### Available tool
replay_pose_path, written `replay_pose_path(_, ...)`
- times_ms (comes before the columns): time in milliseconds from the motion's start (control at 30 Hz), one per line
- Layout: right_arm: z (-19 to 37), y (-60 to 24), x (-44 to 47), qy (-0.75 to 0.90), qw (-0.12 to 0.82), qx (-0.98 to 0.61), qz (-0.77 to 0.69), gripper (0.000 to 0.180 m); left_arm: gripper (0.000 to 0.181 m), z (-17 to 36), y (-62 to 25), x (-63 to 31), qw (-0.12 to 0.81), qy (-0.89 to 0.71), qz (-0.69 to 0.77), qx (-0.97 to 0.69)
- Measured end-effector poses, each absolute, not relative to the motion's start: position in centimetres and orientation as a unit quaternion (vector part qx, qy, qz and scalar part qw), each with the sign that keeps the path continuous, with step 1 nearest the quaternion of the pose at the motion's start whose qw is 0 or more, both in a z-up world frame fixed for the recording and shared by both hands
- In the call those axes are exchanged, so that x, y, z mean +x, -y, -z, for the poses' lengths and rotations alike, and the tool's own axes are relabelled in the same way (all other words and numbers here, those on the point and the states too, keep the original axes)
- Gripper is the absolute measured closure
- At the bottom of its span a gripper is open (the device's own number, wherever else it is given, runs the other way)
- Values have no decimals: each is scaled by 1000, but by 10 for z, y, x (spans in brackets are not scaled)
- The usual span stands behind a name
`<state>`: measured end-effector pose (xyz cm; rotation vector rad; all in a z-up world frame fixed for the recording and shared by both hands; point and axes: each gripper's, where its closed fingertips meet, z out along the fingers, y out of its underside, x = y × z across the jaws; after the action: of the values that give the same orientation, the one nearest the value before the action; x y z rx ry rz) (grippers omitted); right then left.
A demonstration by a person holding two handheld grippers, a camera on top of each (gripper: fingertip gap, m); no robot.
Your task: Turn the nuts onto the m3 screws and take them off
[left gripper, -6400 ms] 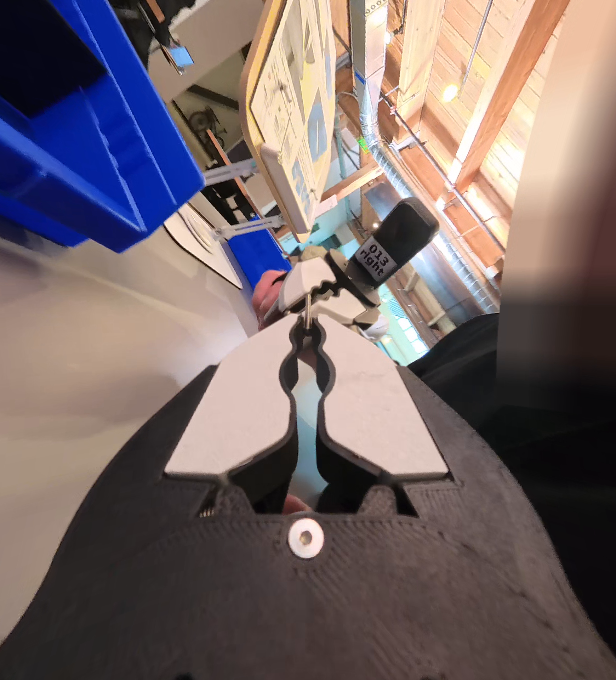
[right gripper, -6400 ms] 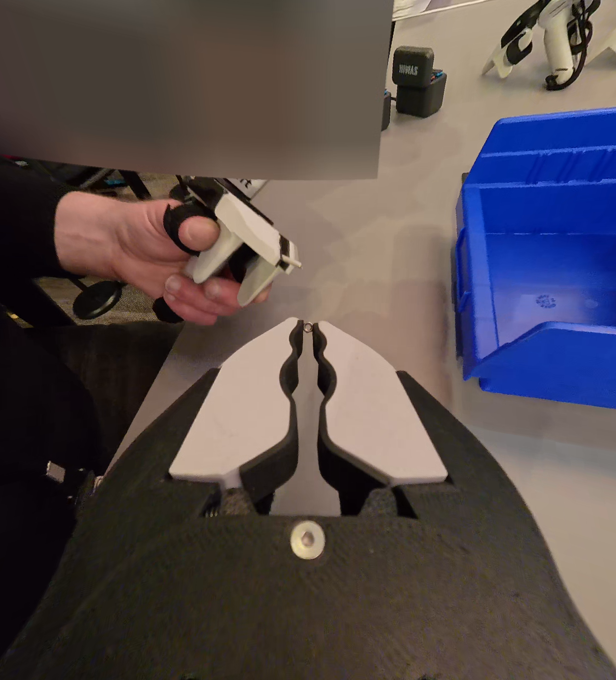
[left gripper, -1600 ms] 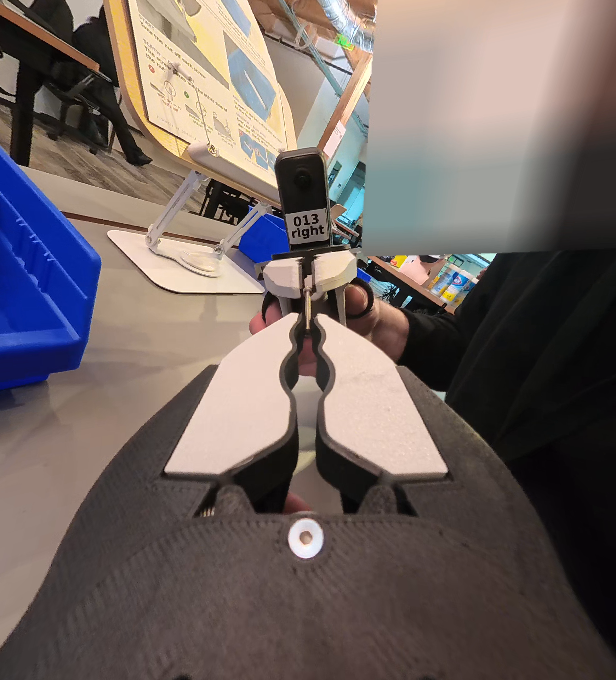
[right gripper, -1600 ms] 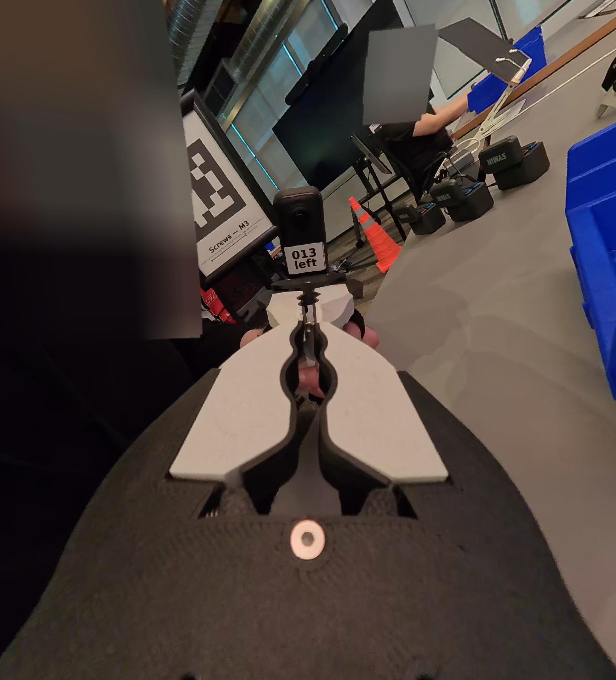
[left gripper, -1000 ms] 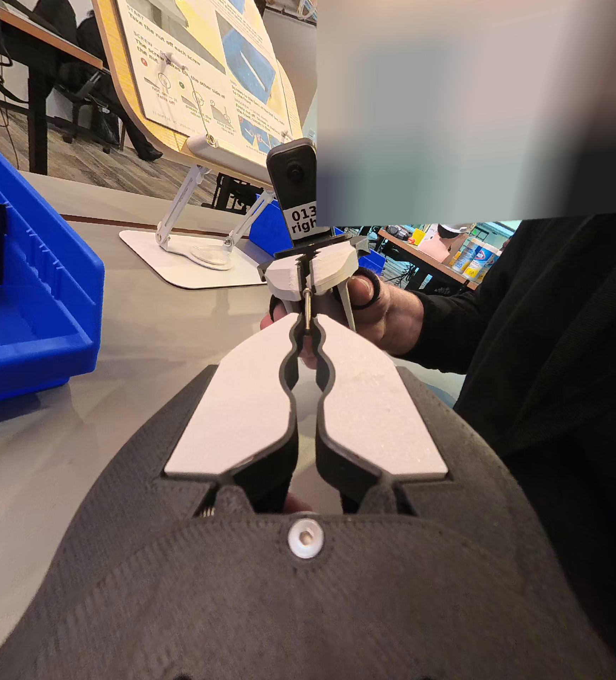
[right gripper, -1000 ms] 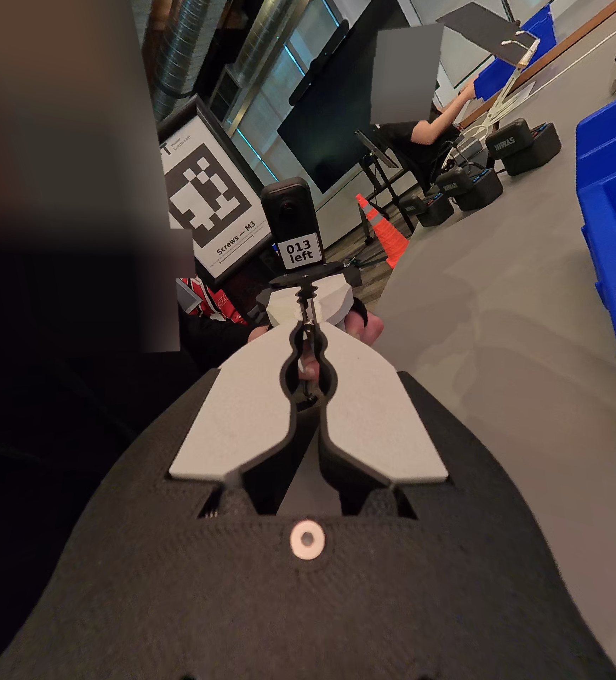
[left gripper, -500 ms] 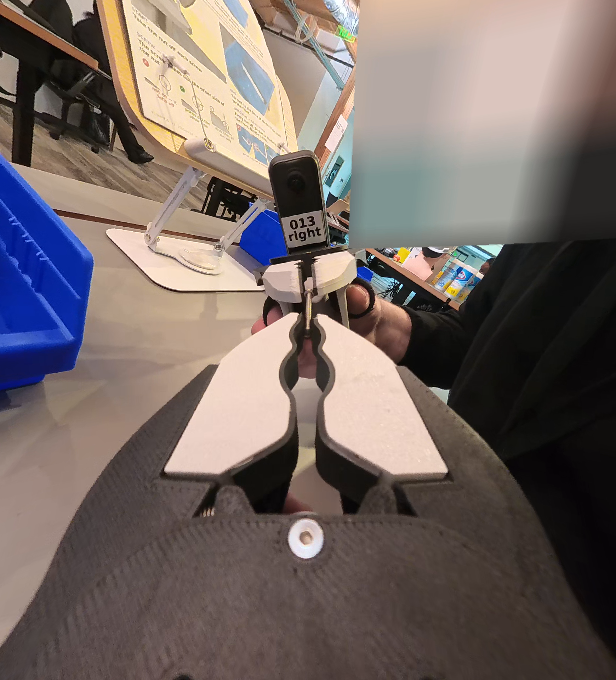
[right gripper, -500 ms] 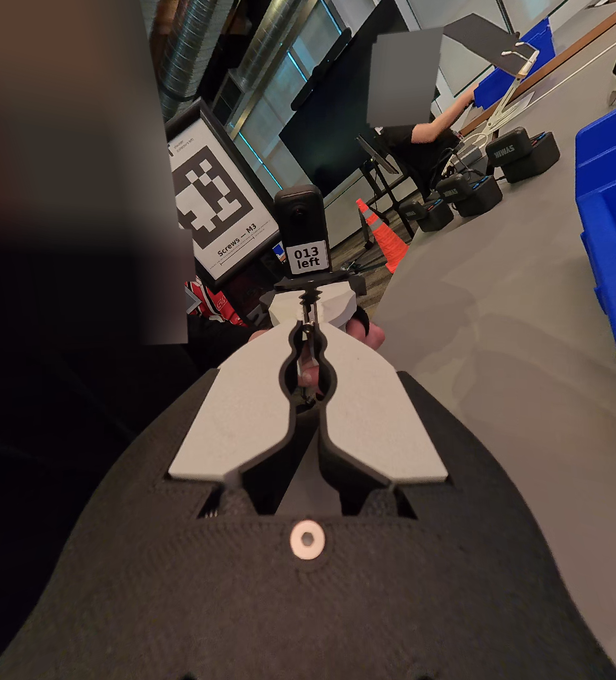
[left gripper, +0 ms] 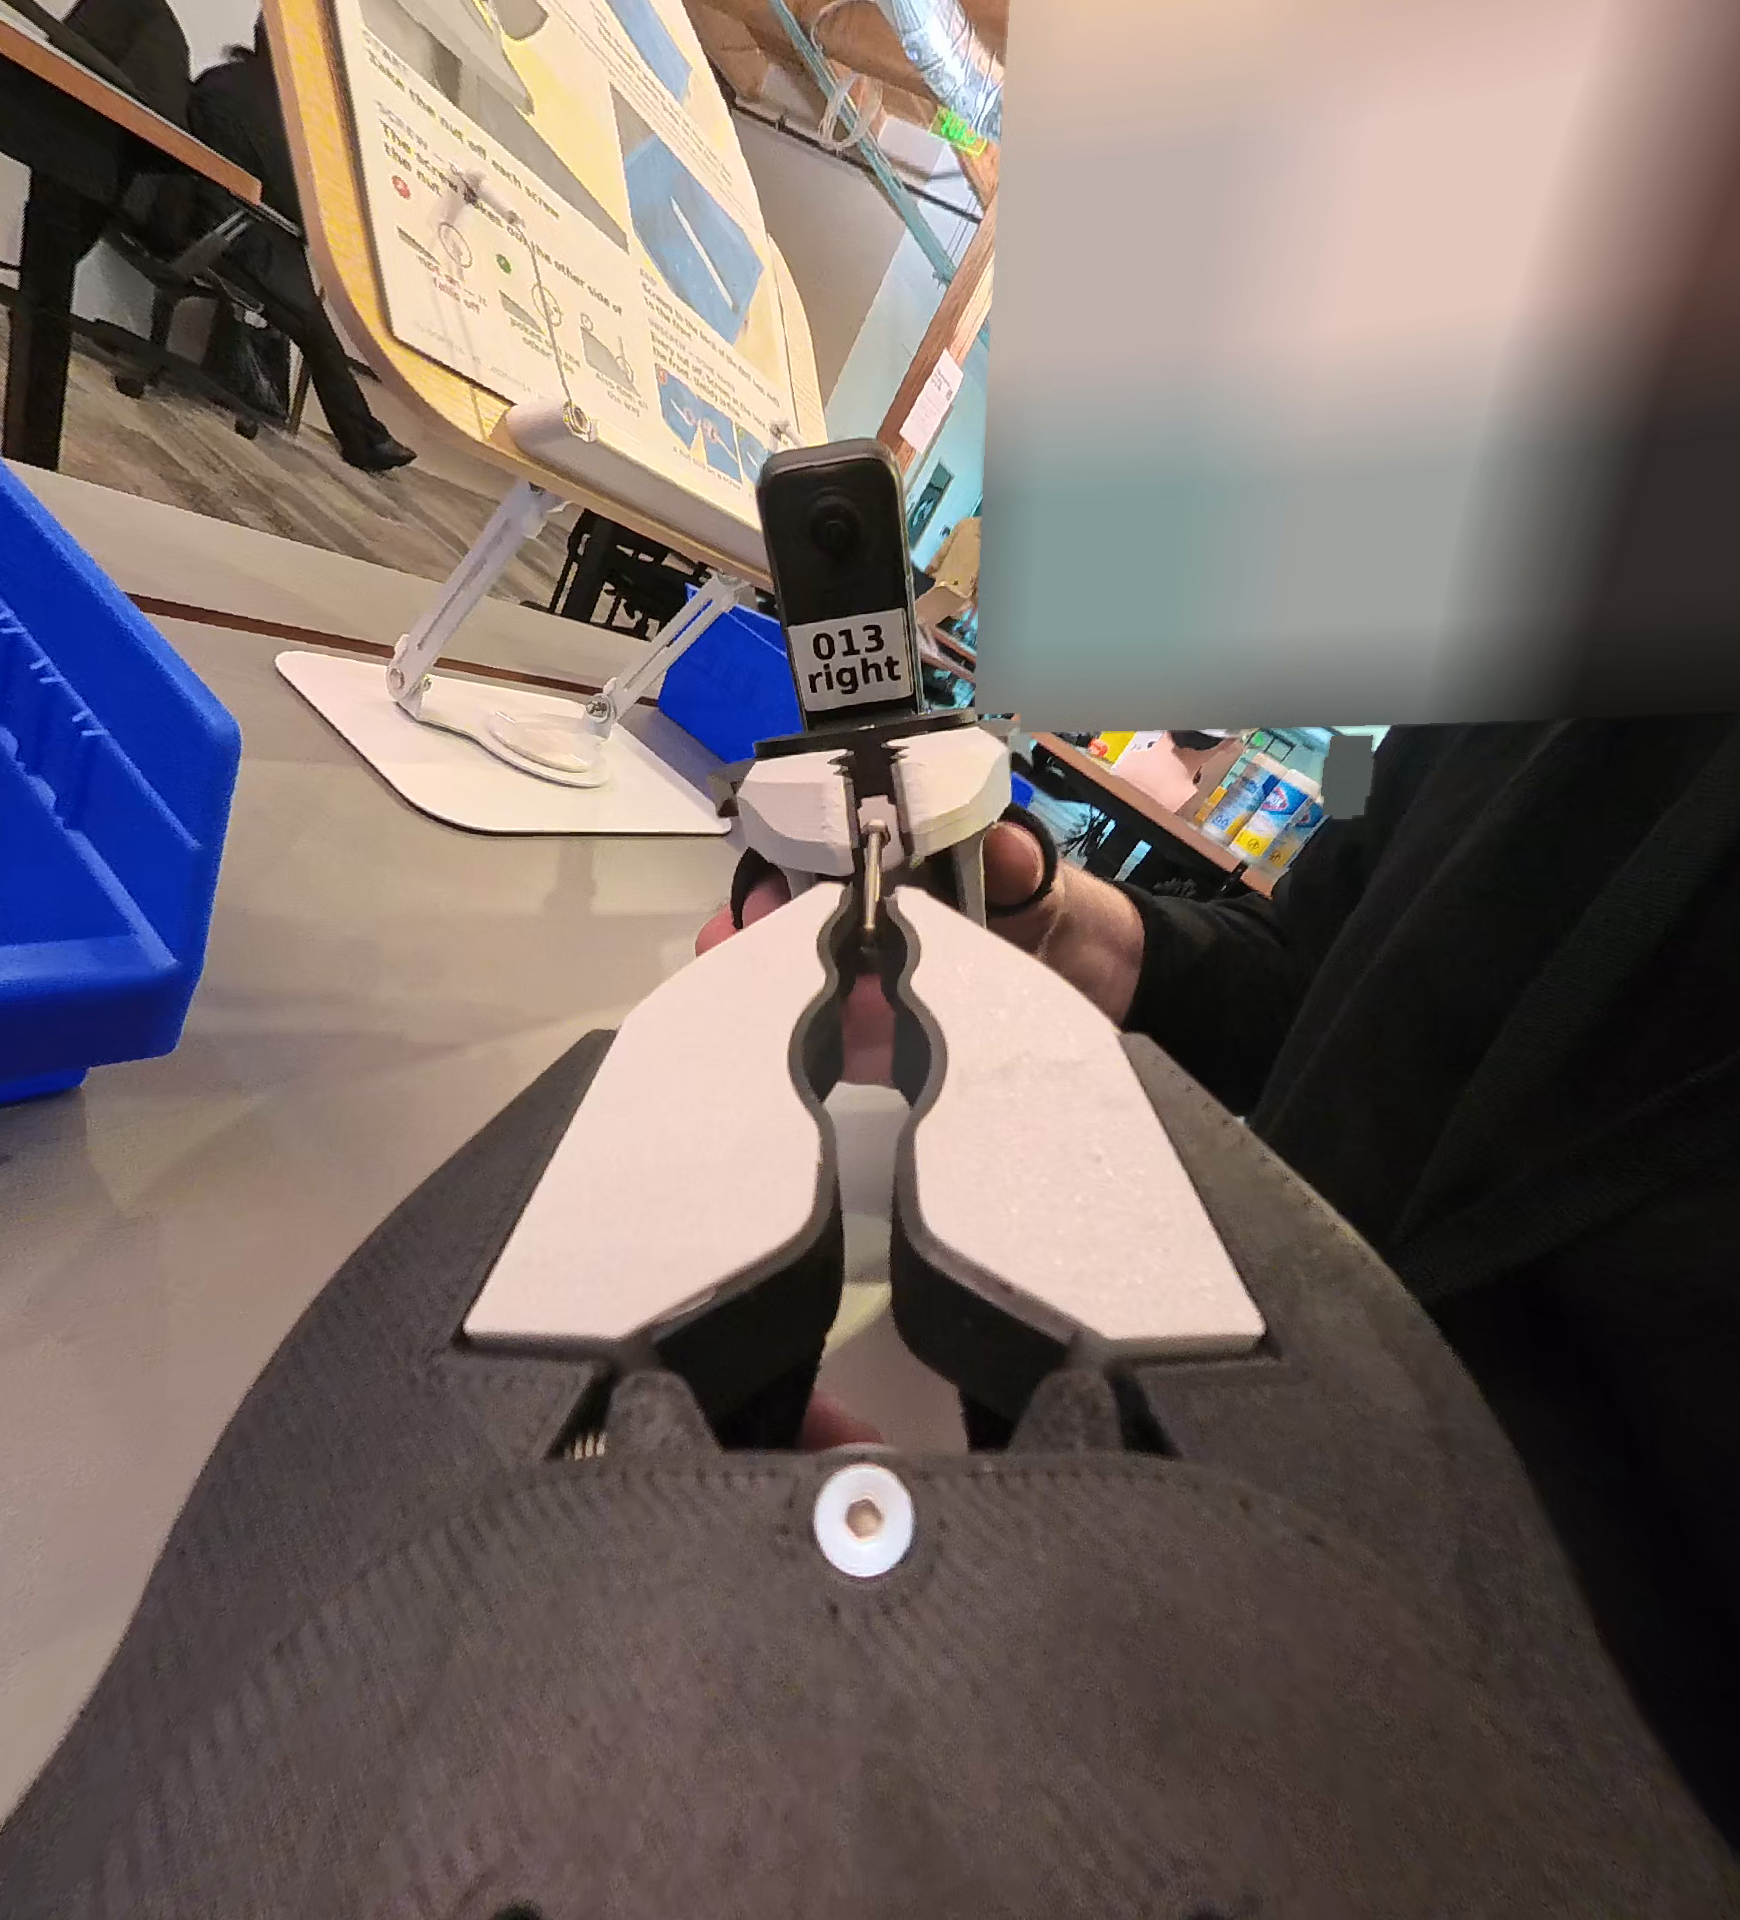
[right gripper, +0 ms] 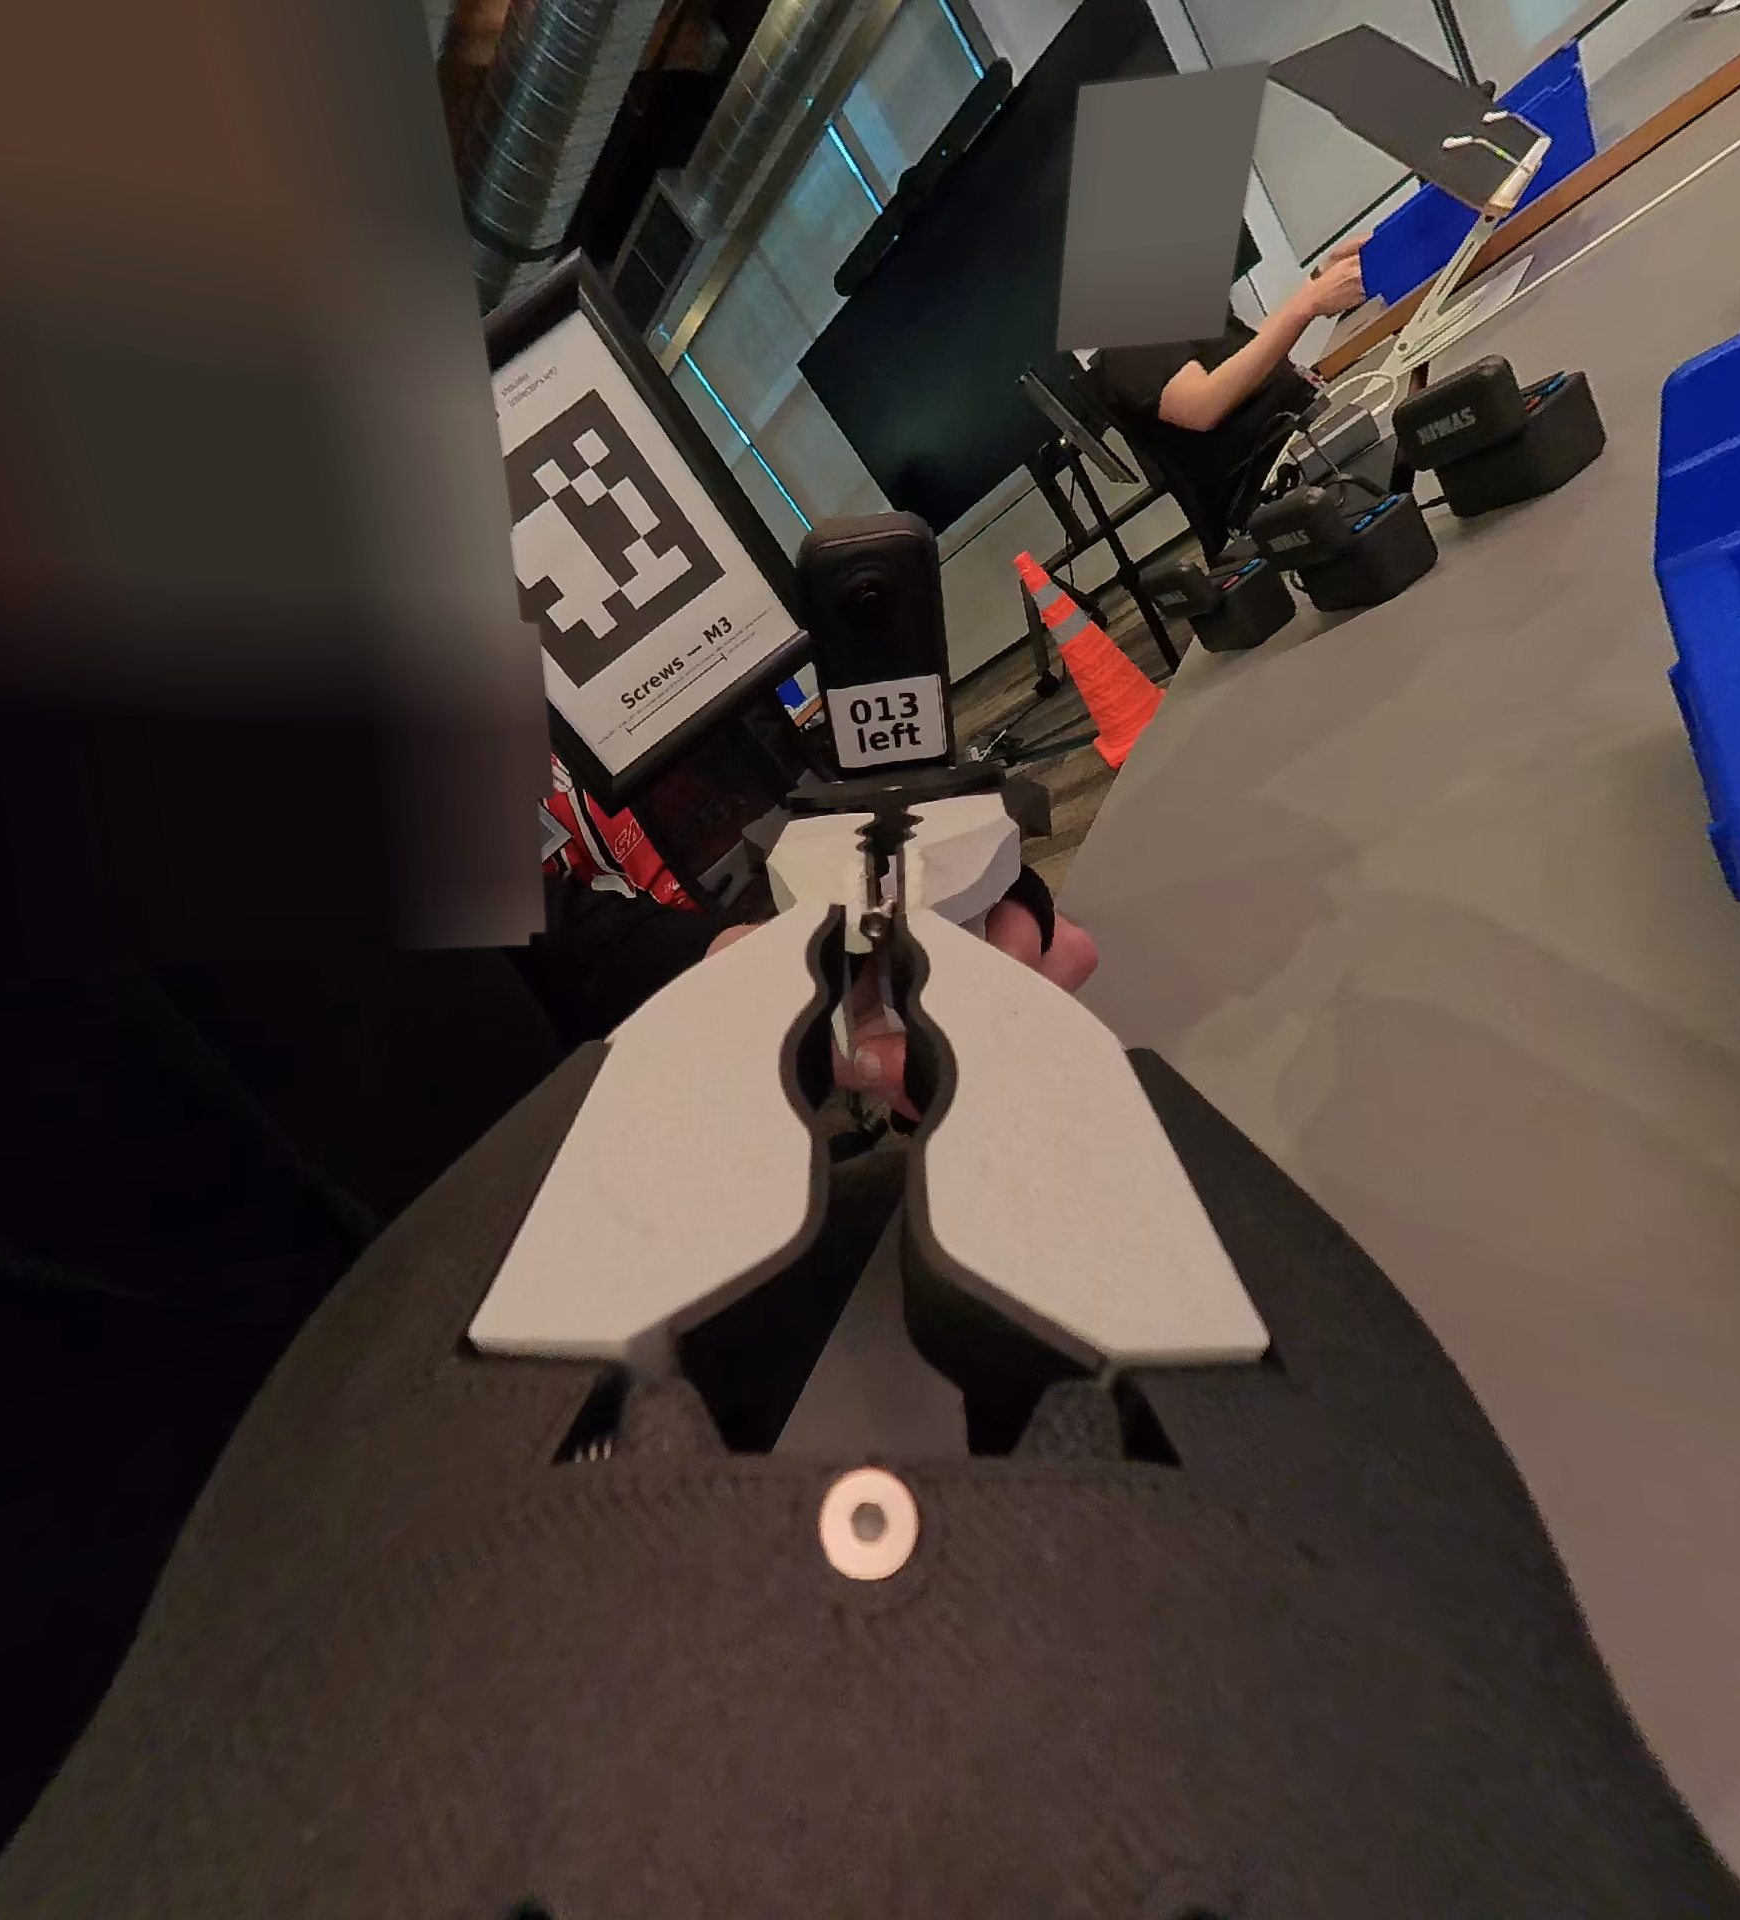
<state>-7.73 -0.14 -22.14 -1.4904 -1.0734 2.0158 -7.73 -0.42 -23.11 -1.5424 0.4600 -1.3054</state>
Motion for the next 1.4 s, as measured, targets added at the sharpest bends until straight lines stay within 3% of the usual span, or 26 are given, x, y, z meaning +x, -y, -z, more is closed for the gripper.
replay_pose_path(1400, 217, 2, -77, 448, 279, -521, -671, 170, 178, 223, 3, -79, 495, -151, 601, -609)
